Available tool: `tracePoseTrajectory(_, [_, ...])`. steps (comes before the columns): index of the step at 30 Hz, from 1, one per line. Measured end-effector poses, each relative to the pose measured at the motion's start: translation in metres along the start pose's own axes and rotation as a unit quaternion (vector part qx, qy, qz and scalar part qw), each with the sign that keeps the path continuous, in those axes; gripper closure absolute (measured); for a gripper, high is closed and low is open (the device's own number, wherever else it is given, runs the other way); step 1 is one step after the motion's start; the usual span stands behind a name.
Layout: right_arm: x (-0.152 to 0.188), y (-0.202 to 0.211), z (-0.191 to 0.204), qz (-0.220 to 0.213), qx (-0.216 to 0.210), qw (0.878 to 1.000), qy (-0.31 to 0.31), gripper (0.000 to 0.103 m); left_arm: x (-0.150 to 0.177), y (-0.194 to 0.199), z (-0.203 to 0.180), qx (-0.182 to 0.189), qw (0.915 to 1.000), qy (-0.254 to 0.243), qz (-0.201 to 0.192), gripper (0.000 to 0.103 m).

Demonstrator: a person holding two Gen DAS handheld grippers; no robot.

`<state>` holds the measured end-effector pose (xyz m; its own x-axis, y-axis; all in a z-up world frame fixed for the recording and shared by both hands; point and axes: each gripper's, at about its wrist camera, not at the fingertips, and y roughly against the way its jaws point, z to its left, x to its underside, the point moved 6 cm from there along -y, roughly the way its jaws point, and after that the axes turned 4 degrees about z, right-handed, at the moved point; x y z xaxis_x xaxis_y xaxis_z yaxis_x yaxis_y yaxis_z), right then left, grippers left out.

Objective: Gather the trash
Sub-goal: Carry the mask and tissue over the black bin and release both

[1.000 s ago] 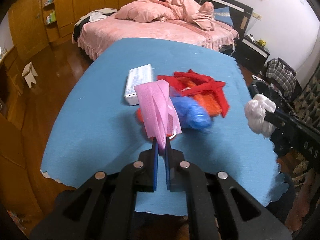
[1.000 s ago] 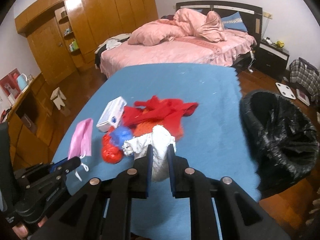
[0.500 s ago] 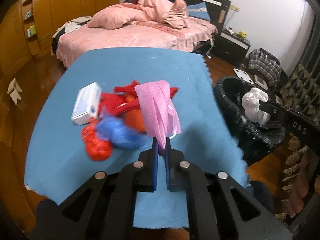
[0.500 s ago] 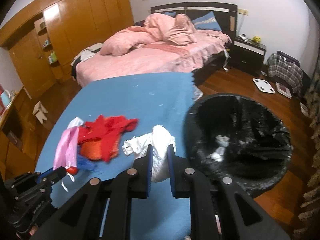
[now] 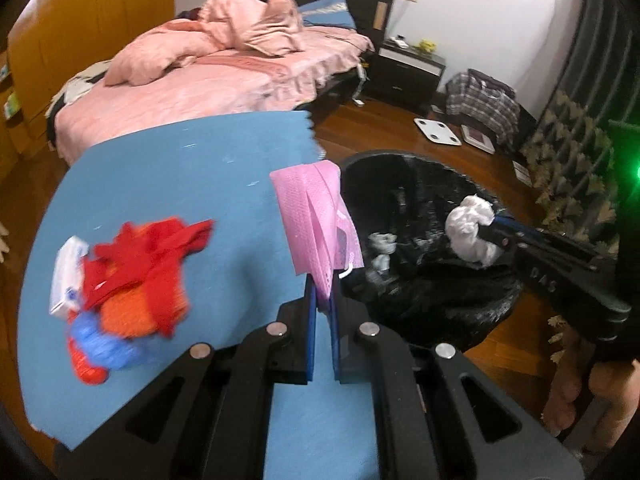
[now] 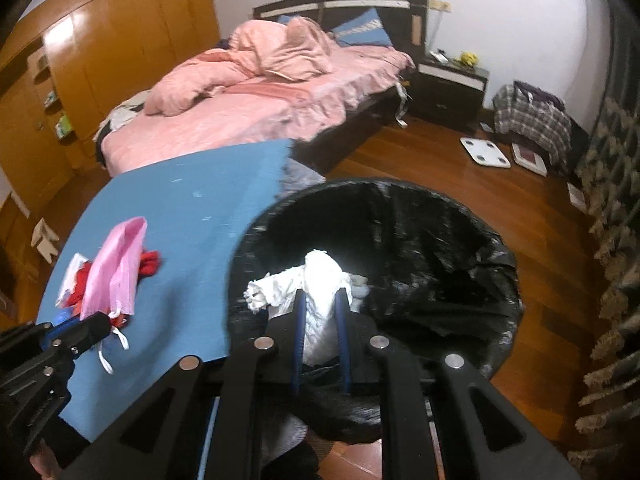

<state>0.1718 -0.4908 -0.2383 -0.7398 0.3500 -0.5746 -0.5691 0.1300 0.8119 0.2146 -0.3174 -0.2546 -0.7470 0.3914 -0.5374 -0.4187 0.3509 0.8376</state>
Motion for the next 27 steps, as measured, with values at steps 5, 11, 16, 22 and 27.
tracePoseTrajectory(5, [-0.007, -0.021, -0.036, 0.016, 0.01, 1.0, -0.014, 0.088, -0.018, -0.026, -0.04, 0.011, 0.9995, -0.03, 0.006, 0.097])
tracePoseTrajectory(11, [-0.015, -0.054, -0.07, 0.043, 0.016, 0.999, -0.029, 0.083, -0.036, -0.078, -0.076, 0.033, 0.9967, -0.062, 0.04, 0.092])
tracePoseTrajectory(16, [-0.009, -0.072, -0.087, 0.06, 0.023, 0.997, -0.048, 0.055, -0.033, -0.109, -0.074, 0.024, 0.9952, -0.073, 0.06, 0.061])
tracePoseTrajectory(22, [0.008, -0.063, -0.085, 0.058, 0.025, 0.997, -0.055, 0.055, -0.018, -0.101, -0.04, 0.007, 0.9966, -0.05, 0.065, 0.057])
tracePoseTrajectory(27, [0.018, -0.04, -0.054, 0.048, 0.013, 0.998, -0.047, 0.055, 0.0, -0.073, 0.011, -0.015, 0.9983, -0.015, 0.055, 0.051])
